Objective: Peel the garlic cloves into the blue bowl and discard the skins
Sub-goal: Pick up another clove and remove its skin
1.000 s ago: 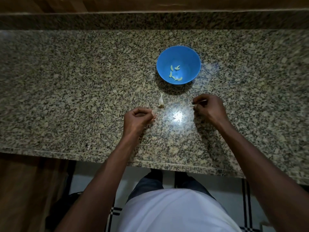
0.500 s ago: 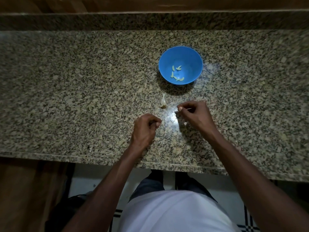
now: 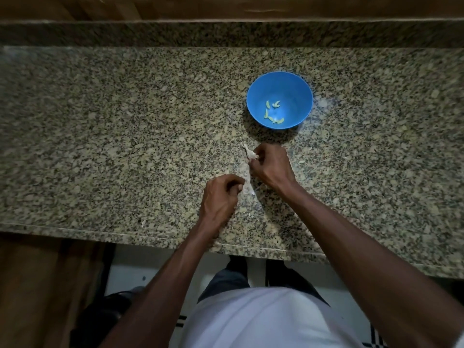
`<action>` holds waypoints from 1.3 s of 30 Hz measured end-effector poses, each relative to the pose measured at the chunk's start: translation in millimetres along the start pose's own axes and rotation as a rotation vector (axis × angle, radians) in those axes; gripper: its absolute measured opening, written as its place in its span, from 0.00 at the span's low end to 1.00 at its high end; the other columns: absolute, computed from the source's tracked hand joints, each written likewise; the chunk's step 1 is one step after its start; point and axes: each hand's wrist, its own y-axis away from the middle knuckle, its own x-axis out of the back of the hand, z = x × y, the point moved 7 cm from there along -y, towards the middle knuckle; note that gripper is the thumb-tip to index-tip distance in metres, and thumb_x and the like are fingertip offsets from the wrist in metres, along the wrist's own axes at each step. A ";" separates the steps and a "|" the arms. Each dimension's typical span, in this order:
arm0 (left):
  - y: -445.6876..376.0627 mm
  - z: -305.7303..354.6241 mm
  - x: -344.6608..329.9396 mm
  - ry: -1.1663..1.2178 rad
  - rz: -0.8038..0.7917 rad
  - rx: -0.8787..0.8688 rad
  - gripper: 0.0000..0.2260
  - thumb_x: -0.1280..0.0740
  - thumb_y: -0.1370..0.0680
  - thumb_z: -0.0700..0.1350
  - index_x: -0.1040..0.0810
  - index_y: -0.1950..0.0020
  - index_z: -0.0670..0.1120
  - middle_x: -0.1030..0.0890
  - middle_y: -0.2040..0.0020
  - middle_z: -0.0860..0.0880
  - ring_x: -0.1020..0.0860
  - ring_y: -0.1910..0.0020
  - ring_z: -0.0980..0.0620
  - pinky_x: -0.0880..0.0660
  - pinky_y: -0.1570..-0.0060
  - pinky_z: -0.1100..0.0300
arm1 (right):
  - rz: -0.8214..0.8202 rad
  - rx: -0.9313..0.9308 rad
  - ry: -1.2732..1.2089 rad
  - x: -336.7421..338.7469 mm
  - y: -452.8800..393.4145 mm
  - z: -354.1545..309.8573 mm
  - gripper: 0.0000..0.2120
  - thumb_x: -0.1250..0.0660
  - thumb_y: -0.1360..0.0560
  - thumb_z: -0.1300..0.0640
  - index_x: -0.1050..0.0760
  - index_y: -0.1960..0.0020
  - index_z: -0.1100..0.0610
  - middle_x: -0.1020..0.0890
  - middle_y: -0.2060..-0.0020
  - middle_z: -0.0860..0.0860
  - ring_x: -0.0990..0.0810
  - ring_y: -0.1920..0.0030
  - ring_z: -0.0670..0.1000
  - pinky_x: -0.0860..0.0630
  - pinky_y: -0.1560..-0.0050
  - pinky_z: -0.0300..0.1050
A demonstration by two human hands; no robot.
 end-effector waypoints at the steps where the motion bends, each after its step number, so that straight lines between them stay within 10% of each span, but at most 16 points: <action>1: -1.1 -2.2 1.5 0.013 0.005 0.019 0.07 0.30 0.19 0.39 0.14 0.44 0.49 0.14 0.48 0.54 0.18 0.52 0.65 0.24 0.55 0.77 | -0.005 -0.005 -0.018 0.9 0.7 1.7 0.07 0.29 0.27 0.59 0.22 0.59 0.63 0.19 0.68 0.57 0.20 0.69 0.57 0.21 0.69 0.59; 16: -4.8 1.1 1.9 -0.023 0.046 -0.063 0.08 0.28 0.21 0.39 0.15 0.43 0.46 0.15 0.49 0.51 0.18 0.53 0.60 0.21 0.53 0.72 | -0.022 -0.080 -0.137 58.3 34.6 46.2 0.08 0.30 0.19 0.62 0.16 0.41 0.61 0.14 0.52 0.52 0.16 0.59 0.36 0.20 0.57 0.30; 20: 4.0 12.3 -14.0 -0.104 0.003 -0.177 0.10 0.32 0.20 0.35 0.17 0.40 0.43 0.21 0.44 0.50 0.21 0.48 0.56 0.23 0.46 0.70 | -0.054 0.006 0.099 43.5 59.4 51.4 0.08 0.35 0.20 0.69 0.18 0.45 0.66 0.19 0.50 0.59 0.19 0.51 0.54 0.17 0.49 0.53; 23: 10.9 14.2 -22.1 -0.093 -0.027 -0.175 0.12 0.34 0.20 0.33 0.17 0.39 0.44 0.21 0.45 0.51 0.22 0.48 0.57 0.27 0.47 0.75 | -0.166 0.061 0.075 8.6 80.5 32.0 0.09 0.37 0.17 0.66 0.20 0.42 0.65 0.25 0.48 0.54 0.24 0.48 0.53 0.27 0.48 0.32; 27: 12.9 4.7 0.1 -0.010 0.105 -0.072 0.13 0.34 0.20 0.32 0.18 0.40 0.45 0.20 0.42 0.50 0.20 0.46 0.56 0.22 0.46 0.69 | -0.169 0.109 0.010 9.6 88.2 20.9 0.13 0.37 0.17 0.67 0.20 0.35 0.64 0.21 0.43 0.57 0.22 0.44 0.54 0.24 0.43 0.42; 39: 31.3 -11.8 0.5 -0.150 0.042 -0.029 0.17 0.33 0.22 0.30 0.19 0.37 0.44 0.25 0.41 0.50 0.22 0.42 0.53 0.22 0.37 0.60 | -0.268 0.346 0.083 -25.1 99.0 -5.5 0.10 0.42 0.13 0.53 0.26 0.41 0.58 0.28 0.50 0.47 0.28 0.54 0.47 0.27 0.58 0.29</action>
